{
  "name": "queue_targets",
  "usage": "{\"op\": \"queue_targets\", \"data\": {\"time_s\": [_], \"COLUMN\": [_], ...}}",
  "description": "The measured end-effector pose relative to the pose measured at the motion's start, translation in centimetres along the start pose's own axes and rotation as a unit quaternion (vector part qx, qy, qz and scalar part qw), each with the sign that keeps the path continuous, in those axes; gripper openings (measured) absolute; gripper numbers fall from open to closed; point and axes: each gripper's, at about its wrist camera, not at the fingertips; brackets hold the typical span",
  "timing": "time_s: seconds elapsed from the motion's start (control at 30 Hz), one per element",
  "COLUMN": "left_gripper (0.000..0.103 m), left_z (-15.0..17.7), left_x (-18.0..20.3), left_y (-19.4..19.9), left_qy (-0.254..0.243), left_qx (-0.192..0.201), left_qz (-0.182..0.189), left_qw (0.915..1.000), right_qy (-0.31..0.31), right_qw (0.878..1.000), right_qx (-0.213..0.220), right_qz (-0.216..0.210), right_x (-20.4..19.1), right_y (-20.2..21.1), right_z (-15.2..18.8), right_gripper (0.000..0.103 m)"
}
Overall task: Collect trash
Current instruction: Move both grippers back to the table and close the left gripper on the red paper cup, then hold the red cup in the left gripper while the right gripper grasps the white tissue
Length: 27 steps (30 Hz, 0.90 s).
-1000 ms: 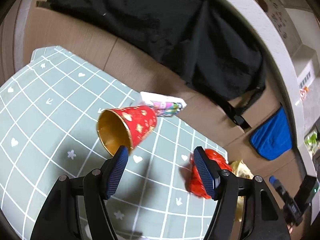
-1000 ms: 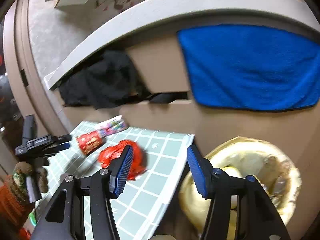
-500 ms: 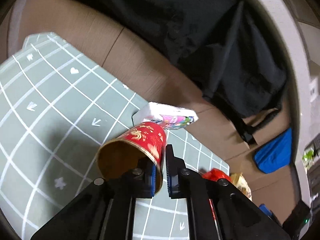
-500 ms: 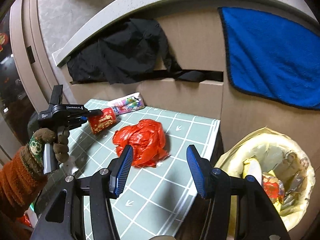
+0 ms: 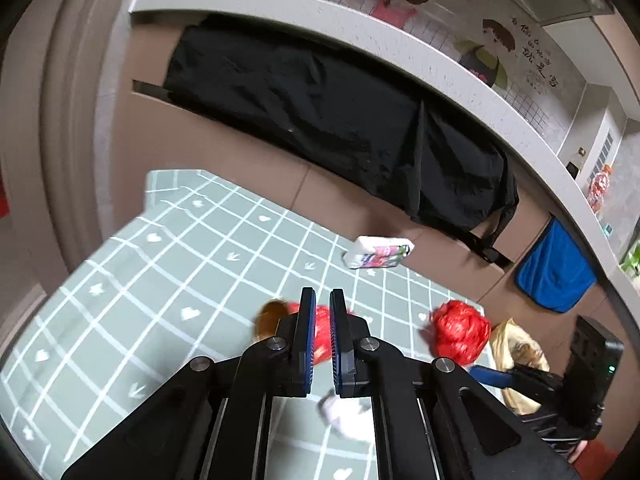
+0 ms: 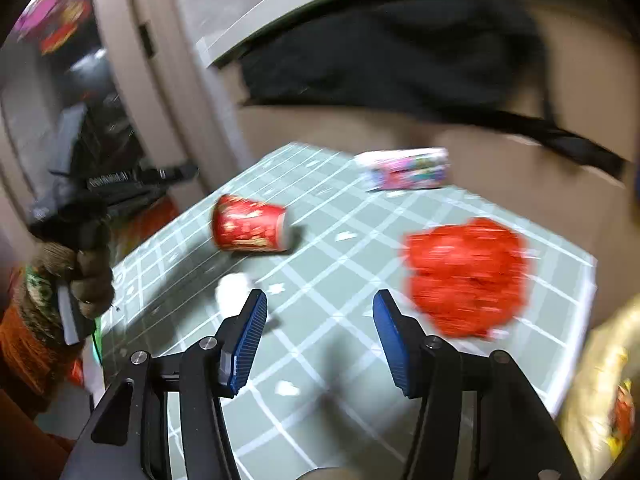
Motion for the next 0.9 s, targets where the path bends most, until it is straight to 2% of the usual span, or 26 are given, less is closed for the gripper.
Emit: {"op": "queue_targets", "data": {"time_s": [0.17,0.3,0.37,0.43,0.47,0.5,0.53,0.6,0.73,0.9], "left_gripper": [0.007,0.010,0.019,0.042,0.046,0.051,0.055,0.059,0.062,0.063], "left_z": [1.4,1.7,1.7,1.8,1.8,1.7,1.6,1.0,-1.3,-3.4], "left_x": [-2.7,-4.3,-4.6,-4.7,-4.7,-4.7,-4.6,-4.1,-3.3,-4.3], "left_y": [1.3,1.8,1.8,1.8,1.8,1.6,1.3,0.1,-3.1,-8.6], "left_qy": [0.023,0.046,0.052,0.057,0.057,0.056,0.052,0.032,-0.011,-0.009], "left_qx": [-0.013,-0.018,-0.019,-0.017,-0.017,-0.017,-0.019,-0.033,-0.044,-0.092], "left_qz": [0.004,0.014,0.023,0.037,0.045,0.057,0.067,0.079,0.095,0.113], "left_qw": [0.9997,0.9987,0.9982,0.9976,0.9972,0.9967,0.9962,0.9958,0.9945,0.9892], "right_qy": [0.079,0.118,0.117,0.112,0.108,0.104,0.103,0.107,0.086,0.028], "right_qw": [0.995,0.990,0.990,0.989,0.989,0.989,0.989,0.988,0.992,0.998], "right_qx": [-0.045,-0.070,-0.081,-0.092,-0.098,-0.105,-0.110,-0.107,-0.092,-0.063], "right_qz": [-0.030,-0.015,-0.012,-0.009,-0.008,-0.007,-0.007,0.000,-0.002,0.010], "right_x": [-4.8,-6.7,-6.4,-6.0,-5.9,-5.7,-5.5,-5.5,-4.1,-1.4], "right_y": [-5.1,-8.4,-9.6,-10.7,-11.0,-11.2,-11.2,-10.5,-7.6,-3.5], "right_z": [-0.2,-0.2,-0.1,0.0,0.2,0.4,0.4,0.6,1.0,1.9], "right_gripper": [0.053,0.052,0.052,0.051,0.051,0.041,0.026,0.016,0.013,0.013]}}
Point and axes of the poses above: each gripper's, at about its wrist camera, not at the fingertips, and y roughly against the way its jaws point, x to its right, z to its underside, and after that the axes turned 1 degree about -z, right-handed
